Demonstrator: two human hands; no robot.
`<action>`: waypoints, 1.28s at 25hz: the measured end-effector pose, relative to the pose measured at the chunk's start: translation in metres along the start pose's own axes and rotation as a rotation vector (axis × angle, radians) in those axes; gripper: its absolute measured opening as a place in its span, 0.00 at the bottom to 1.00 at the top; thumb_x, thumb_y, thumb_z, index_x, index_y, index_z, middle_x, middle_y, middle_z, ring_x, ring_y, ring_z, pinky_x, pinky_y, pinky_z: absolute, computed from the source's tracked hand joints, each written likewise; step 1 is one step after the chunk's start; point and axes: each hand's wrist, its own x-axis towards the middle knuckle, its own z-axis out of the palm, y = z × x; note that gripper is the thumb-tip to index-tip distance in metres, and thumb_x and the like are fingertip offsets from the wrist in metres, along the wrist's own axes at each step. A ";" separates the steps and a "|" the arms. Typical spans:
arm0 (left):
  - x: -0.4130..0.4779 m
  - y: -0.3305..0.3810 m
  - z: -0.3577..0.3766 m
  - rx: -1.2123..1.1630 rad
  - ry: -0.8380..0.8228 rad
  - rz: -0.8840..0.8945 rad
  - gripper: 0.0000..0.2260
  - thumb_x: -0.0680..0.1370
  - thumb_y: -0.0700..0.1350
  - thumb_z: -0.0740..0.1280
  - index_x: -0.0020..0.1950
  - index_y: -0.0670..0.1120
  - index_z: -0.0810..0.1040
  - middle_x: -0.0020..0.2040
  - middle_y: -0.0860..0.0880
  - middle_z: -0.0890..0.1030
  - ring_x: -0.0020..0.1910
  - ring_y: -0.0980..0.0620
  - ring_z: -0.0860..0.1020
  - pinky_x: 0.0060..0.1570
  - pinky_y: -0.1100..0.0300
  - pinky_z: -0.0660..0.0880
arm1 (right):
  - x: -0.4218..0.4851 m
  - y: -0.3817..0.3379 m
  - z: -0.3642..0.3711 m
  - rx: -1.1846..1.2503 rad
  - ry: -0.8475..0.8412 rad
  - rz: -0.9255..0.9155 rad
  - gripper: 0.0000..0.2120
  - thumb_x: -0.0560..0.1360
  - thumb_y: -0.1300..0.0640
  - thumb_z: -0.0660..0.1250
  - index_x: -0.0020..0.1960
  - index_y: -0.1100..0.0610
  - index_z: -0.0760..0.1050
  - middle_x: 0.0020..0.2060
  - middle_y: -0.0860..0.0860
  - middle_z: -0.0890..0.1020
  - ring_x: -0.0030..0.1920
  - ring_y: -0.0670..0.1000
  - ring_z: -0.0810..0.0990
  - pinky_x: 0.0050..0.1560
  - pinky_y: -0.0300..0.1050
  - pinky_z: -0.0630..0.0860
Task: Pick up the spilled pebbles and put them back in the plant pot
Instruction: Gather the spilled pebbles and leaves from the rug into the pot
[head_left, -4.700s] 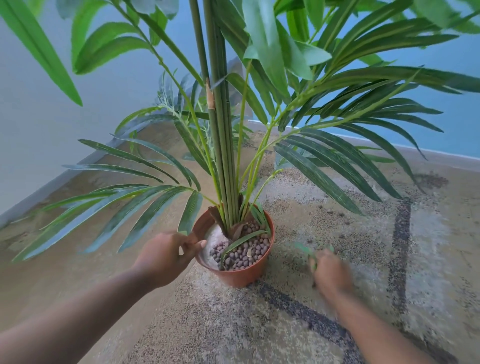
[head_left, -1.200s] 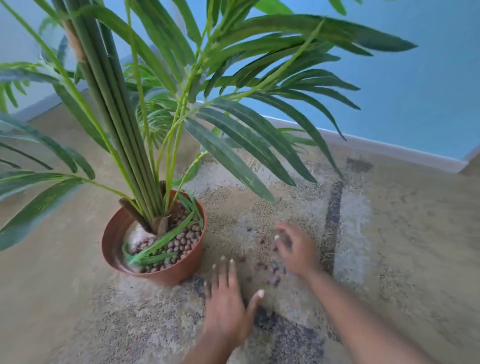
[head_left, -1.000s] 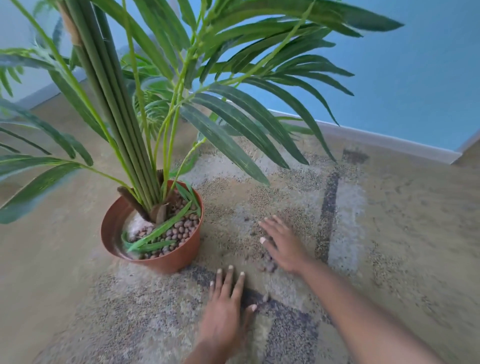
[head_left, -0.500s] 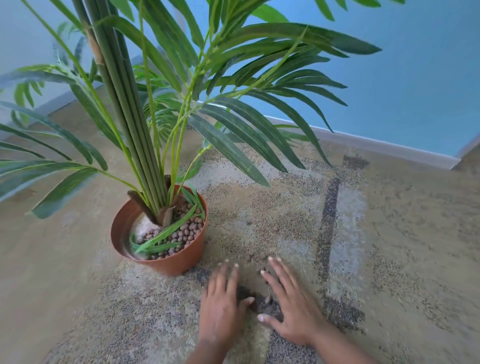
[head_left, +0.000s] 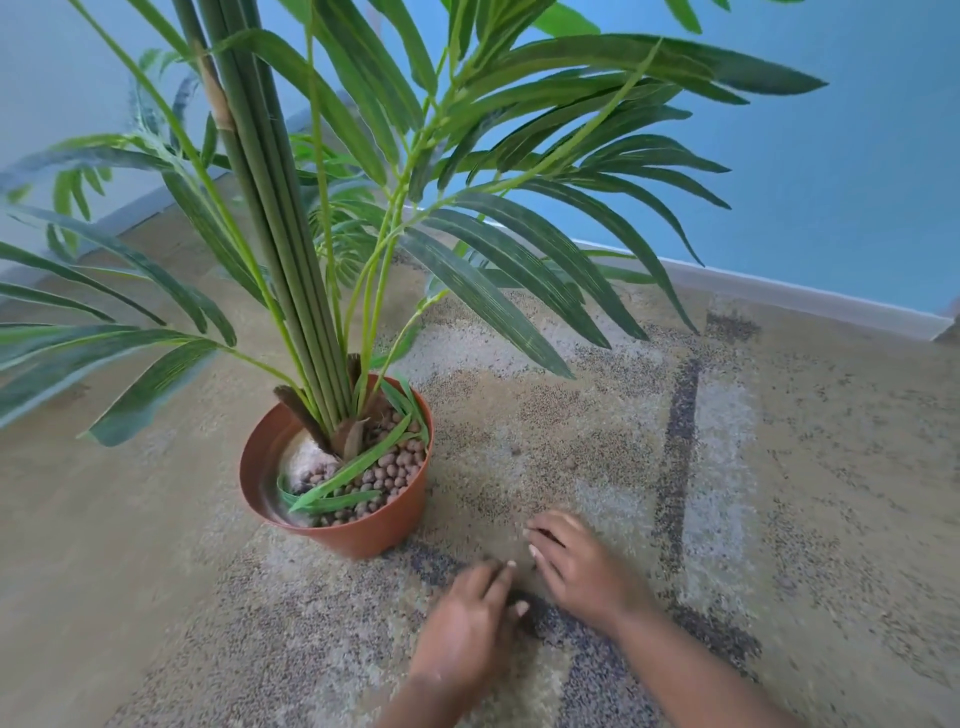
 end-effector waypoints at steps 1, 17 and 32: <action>-0.006 0.004 0.000 0.048 -0.011 0.023 0.21 0.77 0.55 0.66 0.66 0.45 0.76 0.63 0.46 0.76 0.59 0.45 0.79 0.54 0.48 0.79 | -0.009 0.006 -0.003 -0.052 0.023 -0.026 0.14 0.80 0.51 0.60 0.64 0.49 0.73 0.59 0.39 0.73 0.60 0.39 0.71 0.57 0.25 0.68; 0.036 0.019 -0.010 0.214 -0.281 -0.126 0.10 0.84 0.51 0.53 0.61 0.47 0.65 0.60 0.45 0.72 0.49 0.44 0.78 0.44 0.52 0.81 | -0.001 0.014 -0.010 -0.590 0.027 -0.193 0.11 0.80 0.47 0.58 0.45 0.53 0.71 0.38 0.48 0.73 0.31 0.45 0.68 0.20 0.34 0.60; 0.042 0.045 -0.154 -0.623 0.940 -0.483 0.07 0.80 0.46 0.65 0.42 0.47 0.77 0.28 0.54 0.75 0.25 0.59 0.70 0.26 0.62 0.68 | 0.056 -0.121 -0.099 0.366 0.330 0.083 0.25 0.81 0.55 0.60 0.24 0.53 0.65 0.17 0.44 0.63 0.16 0.46 0.62 0.17 0.35 0.56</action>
